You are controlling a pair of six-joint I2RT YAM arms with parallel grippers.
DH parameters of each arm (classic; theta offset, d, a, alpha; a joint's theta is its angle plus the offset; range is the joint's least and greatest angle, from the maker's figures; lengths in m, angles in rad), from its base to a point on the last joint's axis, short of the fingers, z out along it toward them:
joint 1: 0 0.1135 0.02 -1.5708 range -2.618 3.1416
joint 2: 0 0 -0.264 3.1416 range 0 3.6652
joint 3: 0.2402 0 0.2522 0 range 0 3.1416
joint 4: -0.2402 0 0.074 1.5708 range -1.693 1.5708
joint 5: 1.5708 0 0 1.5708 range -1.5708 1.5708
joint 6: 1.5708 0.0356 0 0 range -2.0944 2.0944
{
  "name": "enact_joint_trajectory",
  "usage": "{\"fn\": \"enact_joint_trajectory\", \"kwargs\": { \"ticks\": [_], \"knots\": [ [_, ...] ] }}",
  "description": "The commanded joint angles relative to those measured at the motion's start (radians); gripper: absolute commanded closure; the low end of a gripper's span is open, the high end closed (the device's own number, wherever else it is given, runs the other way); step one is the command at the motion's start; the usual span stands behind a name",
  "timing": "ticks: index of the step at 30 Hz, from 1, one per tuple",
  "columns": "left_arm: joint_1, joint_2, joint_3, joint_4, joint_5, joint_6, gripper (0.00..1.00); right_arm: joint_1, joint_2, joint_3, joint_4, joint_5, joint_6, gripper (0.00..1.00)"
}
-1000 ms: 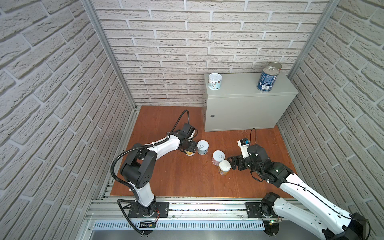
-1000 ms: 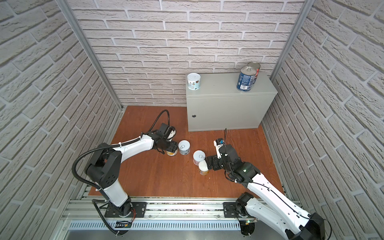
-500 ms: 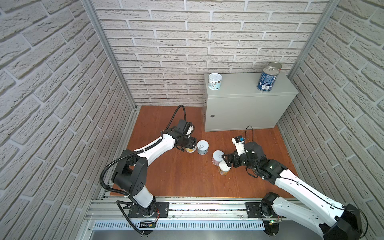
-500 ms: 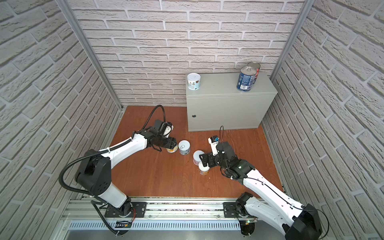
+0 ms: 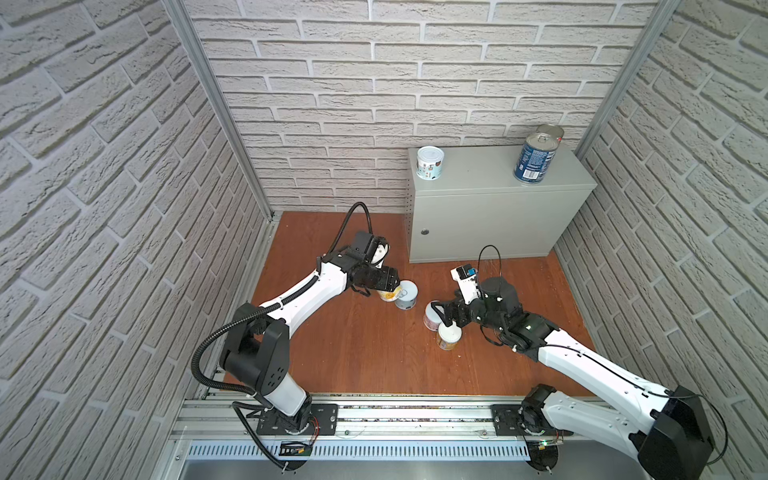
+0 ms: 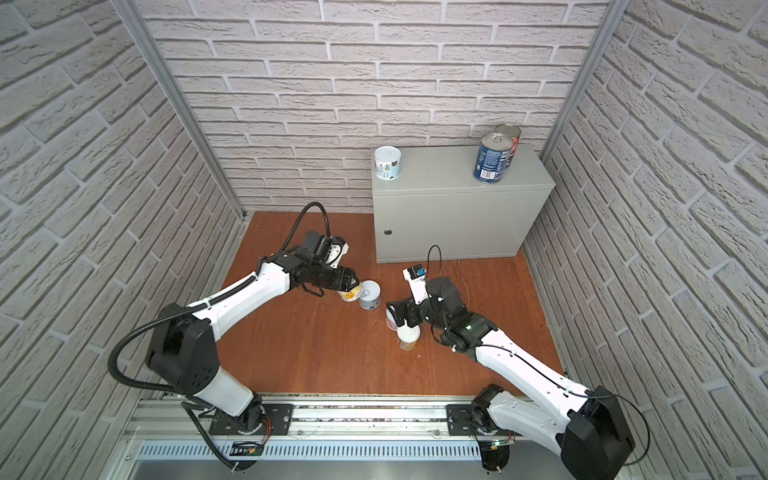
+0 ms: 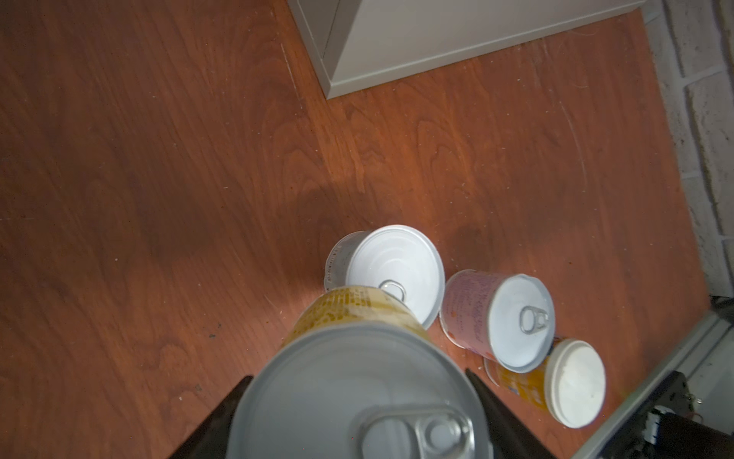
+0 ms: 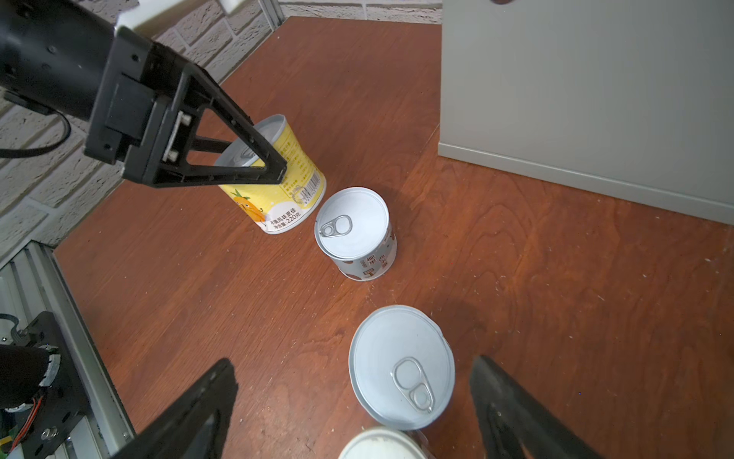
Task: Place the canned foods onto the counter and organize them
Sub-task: 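Lift the yellow can with the left gripper while the right gripper reaches for it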
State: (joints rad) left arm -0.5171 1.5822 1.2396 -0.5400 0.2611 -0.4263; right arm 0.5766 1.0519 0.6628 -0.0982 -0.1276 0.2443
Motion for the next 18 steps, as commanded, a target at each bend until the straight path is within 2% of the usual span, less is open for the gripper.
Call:
{"fn": "enact_joint_trajectory", "kwargs": {
  "ticks": [1, 18],
  "knots": [
    [0.001, -0.059, 0.057, -0.005, 0.073, -0.016, 0.46, 0.014, 0.018, 0.019, 0.13, -0.053, -0.048, 0.07],
    [-0.031, -0.076, 0.191, -0.171, 0.172, -0.023, 0.46, 0.043, 0.181, 0.017, 0.454, -0.141, -0.073, 0.08]
  ]
}}
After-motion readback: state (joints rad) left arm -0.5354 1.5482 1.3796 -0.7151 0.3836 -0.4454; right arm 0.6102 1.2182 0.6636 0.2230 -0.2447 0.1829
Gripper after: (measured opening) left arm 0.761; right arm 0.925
